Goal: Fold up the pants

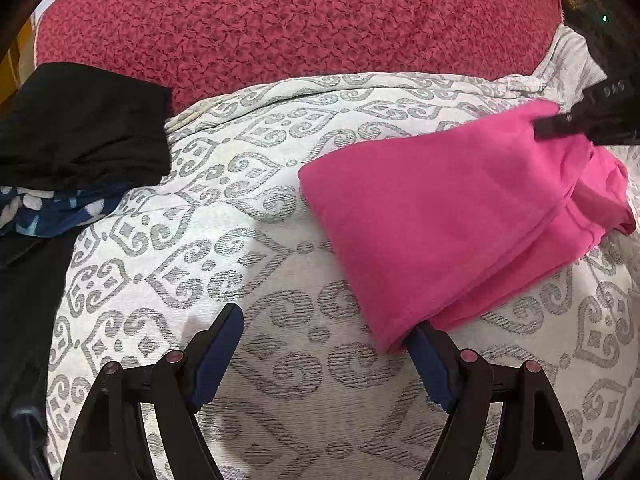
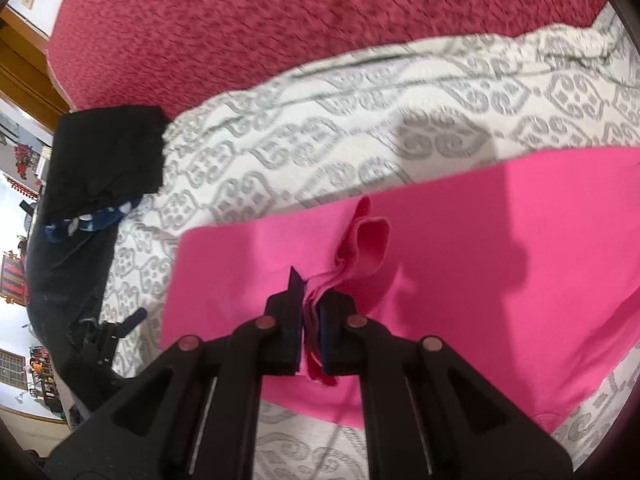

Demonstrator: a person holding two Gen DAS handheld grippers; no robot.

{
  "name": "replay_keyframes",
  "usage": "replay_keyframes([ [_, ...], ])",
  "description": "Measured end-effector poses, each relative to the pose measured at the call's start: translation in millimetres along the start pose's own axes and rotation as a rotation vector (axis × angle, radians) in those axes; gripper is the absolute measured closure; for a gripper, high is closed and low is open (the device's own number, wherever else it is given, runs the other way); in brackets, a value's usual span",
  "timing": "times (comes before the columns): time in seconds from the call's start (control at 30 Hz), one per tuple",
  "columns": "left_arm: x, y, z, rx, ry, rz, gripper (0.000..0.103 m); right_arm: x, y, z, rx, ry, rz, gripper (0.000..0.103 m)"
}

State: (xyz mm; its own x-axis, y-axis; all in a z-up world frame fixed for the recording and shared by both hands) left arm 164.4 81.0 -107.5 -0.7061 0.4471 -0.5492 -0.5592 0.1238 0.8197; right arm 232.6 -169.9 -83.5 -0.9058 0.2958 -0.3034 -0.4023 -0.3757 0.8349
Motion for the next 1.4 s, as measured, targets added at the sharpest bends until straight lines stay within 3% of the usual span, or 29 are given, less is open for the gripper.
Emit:
replay_keyframes([
  [0.33, -3, 8, -7, 0.064, -0.010, -0.050, 0.021, 1, -11, -21, 0.071, -0.020, 0.012, 0.095],
  [0.6, -1, 3, -1, 0.014, 0.007, -0.017, 0.020, 5, -24, -31, 0.141, -0.005, 0.023, 0.093],
  [0.93, 1, -3, 1, 0.028, 0.008, 0.010, 0.020, 6, -33, -36, 0.215, 0.013, 0.030, 0.093],
  [1.4, 8, 3, 4, 0.041, -0.010, 0.062, 0.020, 3, -32, -44, 0.228, -0.018, 0.012, 0.085],
])
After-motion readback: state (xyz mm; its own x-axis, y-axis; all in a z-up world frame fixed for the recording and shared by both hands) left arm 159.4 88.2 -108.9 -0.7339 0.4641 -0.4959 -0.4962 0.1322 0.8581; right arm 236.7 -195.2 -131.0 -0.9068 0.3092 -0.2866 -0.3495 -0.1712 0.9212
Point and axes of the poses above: each gripper's, at about its wrist camera, not at the fingertips, and y roughly against the way its jaws point, z to its left, x to its underside, the point moved 4 cm from there along -y, roughly the way its jaws point, and after that the axes turned 9 degrees about -y, right-handed, at the moved point
